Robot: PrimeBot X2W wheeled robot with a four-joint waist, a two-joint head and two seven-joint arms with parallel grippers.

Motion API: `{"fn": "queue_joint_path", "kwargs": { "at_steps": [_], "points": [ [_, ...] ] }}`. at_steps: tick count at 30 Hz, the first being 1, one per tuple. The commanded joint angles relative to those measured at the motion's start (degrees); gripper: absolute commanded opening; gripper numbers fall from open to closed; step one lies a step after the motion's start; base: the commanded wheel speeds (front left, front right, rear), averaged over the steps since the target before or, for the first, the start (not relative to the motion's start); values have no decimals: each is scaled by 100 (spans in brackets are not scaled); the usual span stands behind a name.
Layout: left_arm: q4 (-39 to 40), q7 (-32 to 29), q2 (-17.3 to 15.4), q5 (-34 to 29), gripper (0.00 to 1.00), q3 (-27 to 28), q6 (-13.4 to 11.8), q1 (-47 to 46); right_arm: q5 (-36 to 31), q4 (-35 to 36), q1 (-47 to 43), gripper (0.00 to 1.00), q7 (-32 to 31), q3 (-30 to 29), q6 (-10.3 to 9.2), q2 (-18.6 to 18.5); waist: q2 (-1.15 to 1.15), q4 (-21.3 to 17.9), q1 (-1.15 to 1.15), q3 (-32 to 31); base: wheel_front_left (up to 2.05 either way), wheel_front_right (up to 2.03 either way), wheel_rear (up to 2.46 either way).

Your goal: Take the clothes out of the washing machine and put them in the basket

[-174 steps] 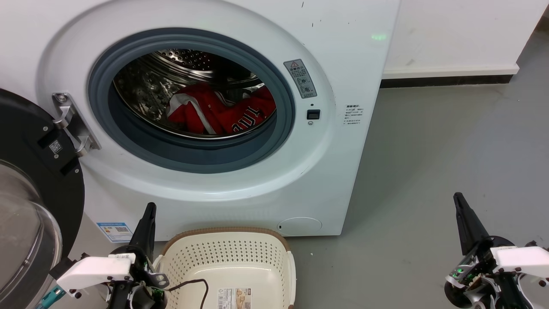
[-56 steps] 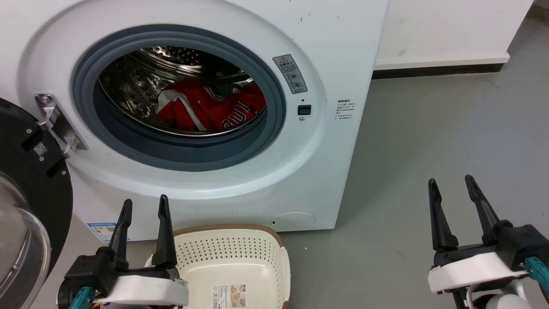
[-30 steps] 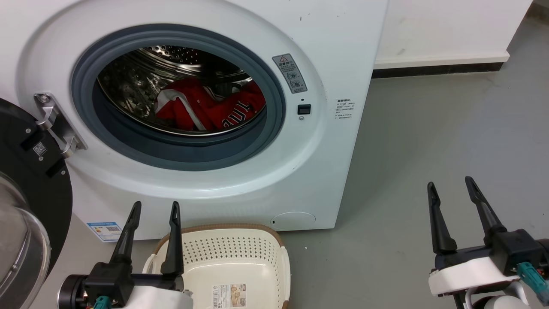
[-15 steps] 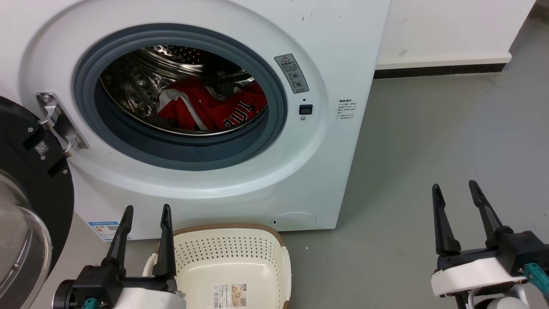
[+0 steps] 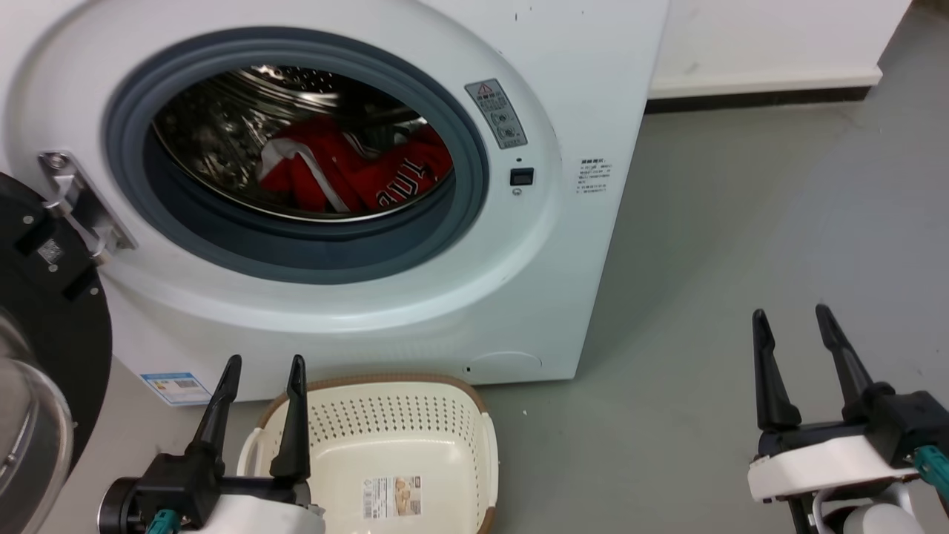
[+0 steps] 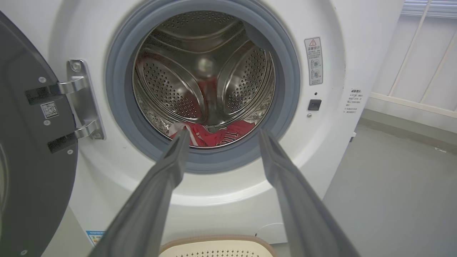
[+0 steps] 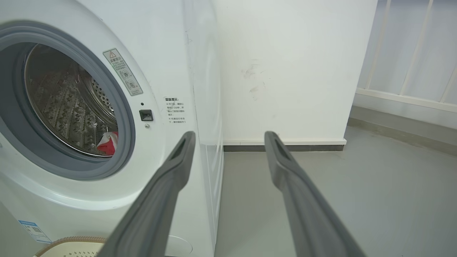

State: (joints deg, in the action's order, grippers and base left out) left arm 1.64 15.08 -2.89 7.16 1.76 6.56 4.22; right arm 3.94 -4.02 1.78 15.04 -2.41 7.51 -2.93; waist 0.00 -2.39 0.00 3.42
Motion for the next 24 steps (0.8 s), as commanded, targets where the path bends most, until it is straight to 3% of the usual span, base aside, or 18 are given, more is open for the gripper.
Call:
{"fn": "queue_joint_path", "kwargs": {
  "at_steps": [1,3,7,9,19,23,24],
  "points": [
    [-73,14,0,-24,100,48,26,-122,27,26,132,100,21,6,-4,9,0,-85,0,173,0,0,0],
    [-136,15,-2,282,100,223,30,-246,94,68,199,100,21,-12,-4,9,0,-146,0,375,0,0,0],
    [-231,14,-16,214,100,528,74,-691,218,155,411,100,21,-41,-4,10,0,-287,0,914,0,0,0],
    [-360,15,-189,165,100,636,74,-978,200,216,537,100,20,10,-4,10,0,-399,0,1234,0,0,0],
    [-1819,-5,-1857,788,100,126,87,-3456,426,569,1181,100,19,49,-4,12,0,-916,0,2828,0,0,0],
    [-2354,-537,-2563,1112,100,-261,86,-4666,502,665,1327,100,19,141,-4,13,0,-1056,0,3333,0,0,0],
    [-2354,-537,-2563,1112,100,-261,86,-4666,502,665,1327,100,19,141,-4,13,0,-1056,0,3333,0,0,0]
  ]
}}
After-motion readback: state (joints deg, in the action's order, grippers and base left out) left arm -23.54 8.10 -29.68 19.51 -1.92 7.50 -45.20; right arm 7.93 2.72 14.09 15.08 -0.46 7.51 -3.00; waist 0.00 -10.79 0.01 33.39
